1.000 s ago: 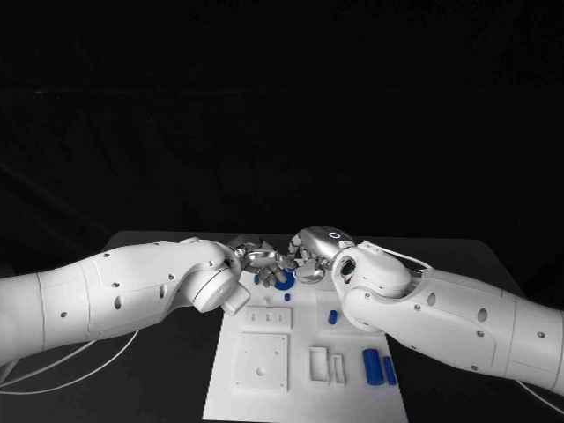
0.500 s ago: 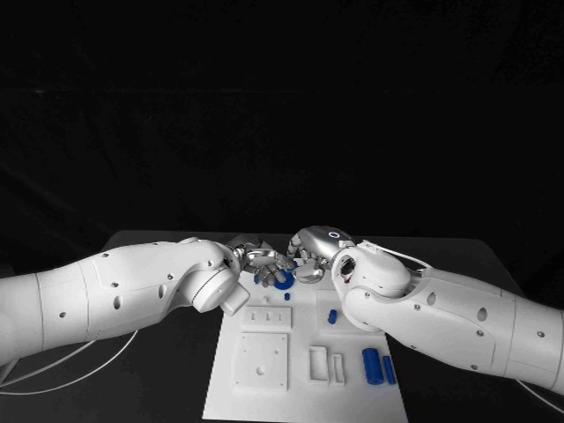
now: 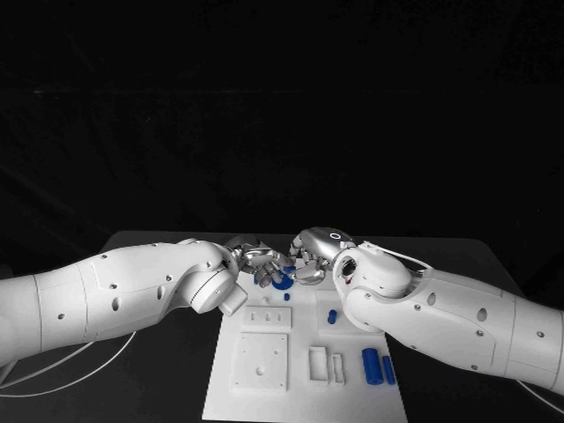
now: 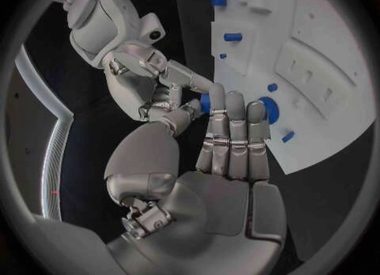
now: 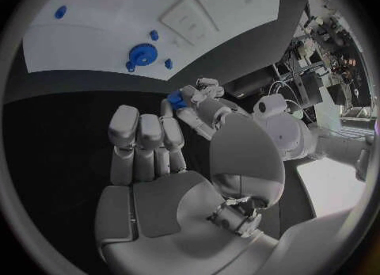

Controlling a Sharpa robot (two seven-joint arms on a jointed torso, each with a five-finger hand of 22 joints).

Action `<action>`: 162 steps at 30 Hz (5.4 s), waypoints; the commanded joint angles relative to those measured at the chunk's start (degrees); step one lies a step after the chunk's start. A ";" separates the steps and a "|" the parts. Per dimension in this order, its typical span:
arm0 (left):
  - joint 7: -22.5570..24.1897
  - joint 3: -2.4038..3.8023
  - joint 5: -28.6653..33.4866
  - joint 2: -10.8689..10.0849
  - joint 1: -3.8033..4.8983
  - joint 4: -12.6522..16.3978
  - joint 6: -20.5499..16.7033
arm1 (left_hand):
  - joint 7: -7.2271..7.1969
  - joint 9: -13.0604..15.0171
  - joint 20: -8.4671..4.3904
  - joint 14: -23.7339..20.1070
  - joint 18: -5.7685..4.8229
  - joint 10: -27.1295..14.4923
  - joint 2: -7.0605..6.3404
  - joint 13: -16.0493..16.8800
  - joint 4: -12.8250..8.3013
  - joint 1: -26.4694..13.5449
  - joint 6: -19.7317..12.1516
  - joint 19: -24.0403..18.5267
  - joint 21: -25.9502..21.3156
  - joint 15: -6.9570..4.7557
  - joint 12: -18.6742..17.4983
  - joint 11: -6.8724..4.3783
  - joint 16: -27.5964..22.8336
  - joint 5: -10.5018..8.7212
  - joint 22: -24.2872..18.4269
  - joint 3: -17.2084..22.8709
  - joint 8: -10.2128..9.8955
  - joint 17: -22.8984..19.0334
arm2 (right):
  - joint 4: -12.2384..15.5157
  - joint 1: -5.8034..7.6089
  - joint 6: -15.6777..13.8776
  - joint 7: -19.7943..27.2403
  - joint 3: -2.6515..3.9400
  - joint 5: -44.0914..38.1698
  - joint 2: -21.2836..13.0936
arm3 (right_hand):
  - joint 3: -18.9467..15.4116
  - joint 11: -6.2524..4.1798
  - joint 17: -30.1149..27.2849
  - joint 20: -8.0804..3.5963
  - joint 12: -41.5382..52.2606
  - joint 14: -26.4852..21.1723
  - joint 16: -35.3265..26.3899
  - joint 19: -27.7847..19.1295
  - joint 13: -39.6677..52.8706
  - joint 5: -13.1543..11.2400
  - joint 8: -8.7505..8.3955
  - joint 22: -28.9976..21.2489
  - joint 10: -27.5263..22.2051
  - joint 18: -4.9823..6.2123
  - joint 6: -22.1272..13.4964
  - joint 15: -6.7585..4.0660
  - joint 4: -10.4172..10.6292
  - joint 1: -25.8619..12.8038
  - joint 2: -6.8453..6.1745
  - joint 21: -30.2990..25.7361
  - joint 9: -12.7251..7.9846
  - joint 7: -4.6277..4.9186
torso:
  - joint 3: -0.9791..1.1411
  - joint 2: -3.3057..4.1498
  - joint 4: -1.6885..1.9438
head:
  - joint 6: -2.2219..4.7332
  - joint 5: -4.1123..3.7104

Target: Assemble the parts on the task board

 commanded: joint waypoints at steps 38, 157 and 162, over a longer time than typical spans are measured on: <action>-7.91 -0.49 -28.58 -0.76 -3.19 -1.01 -3.51 | -4.53 5.10 -6.30 3.65 -0.02 4.72 -5.34 2.93 -2.33 1.97 7.46 2.62 6.34 -3.62 5.02 -2.50 7.70 9.46 0.25 0.61 1.46 0.52 | 0.49 -0.41 -9.36 5.53 0.80 3.91 -13.23 | -0.22 0.67 -0.22 -0.47 -4.39 0.04 -1.18 0.06 0.20 0.87 -1.82 -0.20 -4.18 4.83 -0.47 0.41 4.88 1.01 -4.07 -1.40 -0.68 2.21 | 0.16 -0.22 -0.02 | -1.75 1.66; -9.31 -0.44 -35.78 3.30 -11.61 -6.56 0.54 | -7.40 9.98 -8.83 5.99 1.56 3.64 -2.81 14.85 -4.29 -2.71 13.04 7.55 14.74 -8.48 30.56 -5.79 30.16 17.58 2.18 0.12 2.34 -1.31 | 0.28 -0.19 -8.91 6.27 1.90 4.46 -14.30 | -1.24 0.52 0.07 -0.42 -4.96 0.14 -1.84 0.05 -0.75 11.34 -2.18 0.22 -4.51 4.83 0.20 0.26 6.01 1.40 -4.07 -1.94 -0.38 2.05 | 1.09 -0.98 -0.09 | -6.25 2.15; -9.40 -0.44 -35.80 3.32 -11.61 -6.57 0.83 | -7.51 10.10 -8.81 5.92 1.60 3.51 -2.19 14.78 -5.17 -3.38 13.06 7.53 14.96 -8.54 31.15 -5.85 30.65 19.28 2.17 0.33 2.79 -1.60 | 0.25 -0.19 -8.86 6.27 1.90 4.46 -14.28 | -1.28 0.51 0.08 -0.41 -4.89 0.15 -1.86 0.05 -0.73 11.85 -2.20 0.25 -4.46 4.83 0.22 0.26 5.98 1.41 -4.06 -1.96 -0.36 2.05 | 1.09 -0.95 -0.15 | -6.35 2.19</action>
